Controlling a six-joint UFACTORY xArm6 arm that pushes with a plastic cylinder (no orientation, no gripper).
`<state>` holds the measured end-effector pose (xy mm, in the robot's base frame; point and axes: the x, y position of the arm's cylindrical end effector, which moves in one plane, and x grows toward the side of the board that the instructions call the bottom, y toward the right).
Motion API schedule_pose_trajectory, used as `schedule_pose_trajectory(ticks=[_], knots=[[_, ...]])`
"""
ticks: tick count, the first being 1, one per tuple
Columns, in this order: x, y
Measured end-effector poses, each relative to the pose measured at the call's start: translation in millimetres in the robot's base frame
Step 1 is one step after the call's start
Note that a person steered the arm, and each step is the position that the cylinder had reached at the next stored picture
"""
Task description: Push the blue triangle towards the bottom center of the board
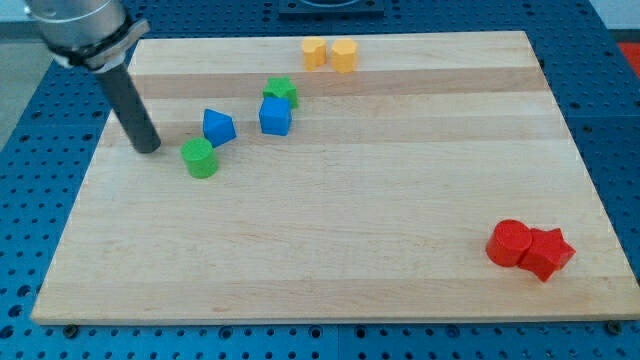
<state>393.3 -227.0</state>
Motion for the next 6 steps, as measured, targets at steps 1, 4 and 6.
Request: schedule_pose_trajectory(ticks=[1,4,6], knots=[[-26.0,29.8],[13.5,130.9],[47.5,175.6]])
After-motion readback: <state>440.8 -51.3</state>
